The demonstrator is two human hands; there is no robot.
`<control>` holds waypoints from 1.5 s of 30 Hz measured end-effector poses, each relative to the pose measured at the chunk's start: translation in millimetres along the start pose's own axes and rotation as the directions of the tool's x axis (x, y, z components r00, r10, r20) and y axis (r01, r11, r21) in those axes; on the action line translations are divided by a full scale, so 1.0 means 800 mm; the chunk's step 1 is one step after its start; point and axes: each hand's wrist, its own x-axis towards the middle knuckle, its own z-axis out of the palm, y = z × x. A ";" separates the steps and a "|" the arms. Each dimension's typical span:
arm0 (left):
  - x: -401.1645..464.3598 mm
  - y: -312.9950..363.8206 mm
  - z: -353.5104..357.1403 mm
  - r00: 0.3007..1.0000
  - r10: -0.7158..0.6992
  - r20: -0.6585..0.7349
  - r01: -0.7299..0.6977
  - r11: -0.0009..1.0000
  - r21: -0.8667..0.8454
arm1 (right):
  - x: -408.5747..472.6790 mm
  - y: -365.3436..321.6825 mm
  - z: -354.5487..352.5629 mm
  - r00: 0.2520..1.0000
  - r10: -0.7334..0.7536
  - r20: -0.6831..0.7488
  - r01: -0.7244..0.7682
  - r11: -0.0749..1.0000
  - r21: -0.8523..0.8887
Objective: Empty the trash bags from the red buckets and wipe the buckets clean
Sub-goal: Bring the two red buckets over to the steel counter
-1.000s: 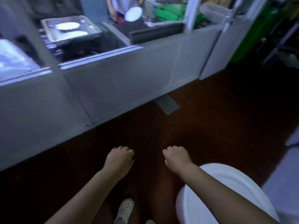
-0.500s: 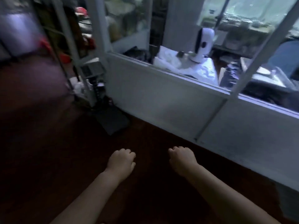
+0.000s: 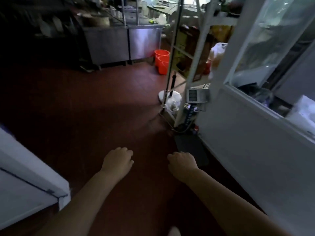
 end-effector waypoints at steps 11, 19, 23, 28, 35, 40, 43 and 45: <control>0.286 -0.146 -0.021 0.976 -0.216 -0.031 0.216 0.976 0.002 | 0.381 0.047 -0.074 0.983 -0.184 -0.012 0.184 0.983 -0.027; 0.484 -0.262 -0.058 0.921 -0.390 -0.019 0.390 0.921 0.012 | 0.655 0.064 -0.168 0.941 -0.335 -0.041 0.331 0.941 -0.074; 0.588 -0.340 -0.054 0.907 -0.421 0.020 0.421 0.907 0.002 | 0.796 0.056 -0.183 0.933 -0.360 -0.019 0.358 0.931 -0.076; 0.756 -0.451 -0.063 0.920 -0.392 0.011 0.392 0.919 -0.048 | 0.976 0.055 -0.222 0.951 -0.305 -0.054 0.301 0.950 -0.083; 1.017 -0.557 -0.116 0.965 -0.262 0.019 0.263 0.964 -0.046 | 1.191 0.097 -0.310 0.981 -0.187 -0.046 0.189 0.982 0.028; 1.198 -0.584 -0.124 0.987 -0.154 0.043 0.154 0.988 -0.005 | 1.330 0.169 -0.320 0.997 -0.076 -0.032 0.078 0.995 0.069; 1.306 -0.600 -0.116 0.989 -0.143 0.043 0.142 0.990 0.016 | 1.427 0.221 -0.317 0.998 -0.037 -0.051 0.041 0.996 0.080; 1.377 -0.609 -0.116 0.988 -0.152 0.037 0.151 0.988 0.018 | 1.494 0.256 -0.321 0.997 -0.022 -0.070 0.028 0.996 0.088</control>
